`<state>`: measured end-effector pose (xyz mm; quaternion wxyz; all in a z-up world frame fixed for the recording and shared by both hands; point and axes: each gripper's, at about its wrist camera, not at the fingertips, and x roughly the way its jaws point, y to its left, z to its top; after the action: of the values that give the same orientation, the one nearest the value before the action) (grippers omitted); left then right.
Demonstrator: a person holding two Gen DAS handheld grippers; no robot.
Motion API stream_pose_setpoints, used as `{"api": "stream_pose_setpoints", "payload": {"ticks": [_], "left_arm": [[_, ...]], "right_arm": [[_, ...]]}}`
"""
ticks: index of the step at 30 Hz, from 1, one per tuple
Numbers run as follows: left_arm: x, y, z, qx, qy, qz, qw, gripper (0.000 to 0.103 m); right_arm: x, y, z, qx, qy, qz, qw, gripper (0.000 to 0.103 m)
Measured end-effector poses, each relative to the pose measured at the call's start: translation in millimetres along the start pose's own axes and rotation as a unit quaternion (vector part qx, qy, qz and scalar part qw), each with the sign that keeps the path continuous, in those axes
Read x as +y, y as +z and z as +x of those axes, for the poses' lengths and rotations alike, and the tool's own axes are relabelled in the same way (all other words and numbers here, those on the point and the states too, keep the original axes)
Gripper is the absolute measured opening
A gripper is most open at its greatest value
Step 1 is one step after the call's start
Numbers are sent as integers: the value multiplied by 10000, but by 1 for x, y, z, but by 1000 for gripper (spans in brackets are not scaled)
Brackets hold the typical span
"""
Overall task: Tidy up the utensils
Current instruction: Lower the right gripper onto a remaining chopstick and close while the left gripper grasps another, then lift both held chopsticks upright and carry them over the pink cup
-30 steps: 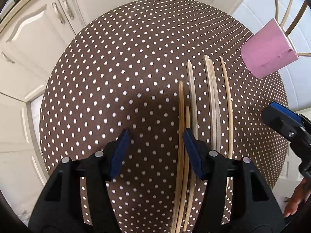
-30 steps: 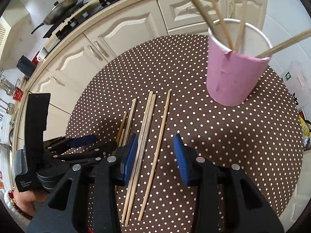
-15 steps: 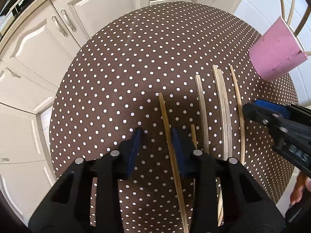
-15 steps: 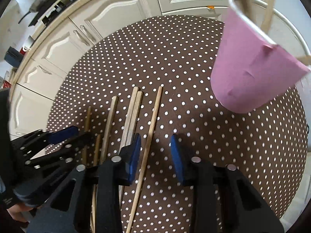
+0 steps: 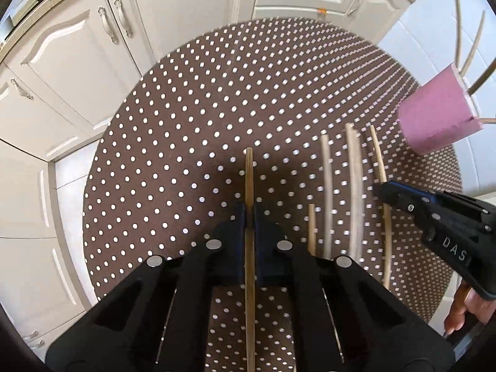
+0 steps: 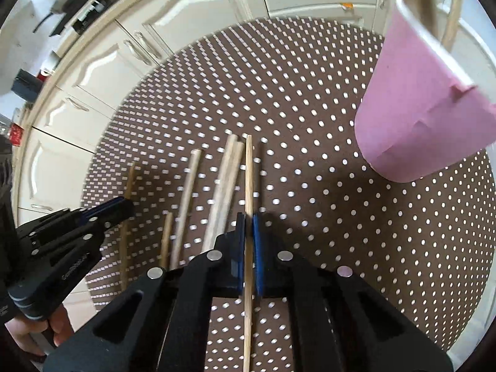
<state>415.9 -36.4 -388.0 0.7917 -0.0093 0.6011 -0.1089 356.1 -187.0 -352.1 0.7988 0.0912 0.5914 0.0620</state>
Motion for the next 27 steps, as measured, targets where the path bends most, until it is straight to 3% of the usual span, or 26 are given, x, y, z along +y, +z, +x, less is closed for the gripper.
{"api": "stream_pose_setpoints", "payload": {"ticks": [5, 10, 20, 27], "left_arm": [[0, 8, -34, -343, -226, 40, 9991, 5], [-8, -3, -88, -879, -470, 146, 9949, 5], [-23, -27, -180, -1690, -698, 525, 9817, 5], [-42, -42, -213, -2057, -858, 794, 9716, 5]], "right_arm": [[7, -6, -33, -398, 118, 25, 9991, 4], [8, -18, -77, -982, 218, 101, 9949, 4], [13, -55, -146, -1934, 512, 300, 9793, 4], [14, -75, -172, -2301, 672, 387, 9701, 4]]}}
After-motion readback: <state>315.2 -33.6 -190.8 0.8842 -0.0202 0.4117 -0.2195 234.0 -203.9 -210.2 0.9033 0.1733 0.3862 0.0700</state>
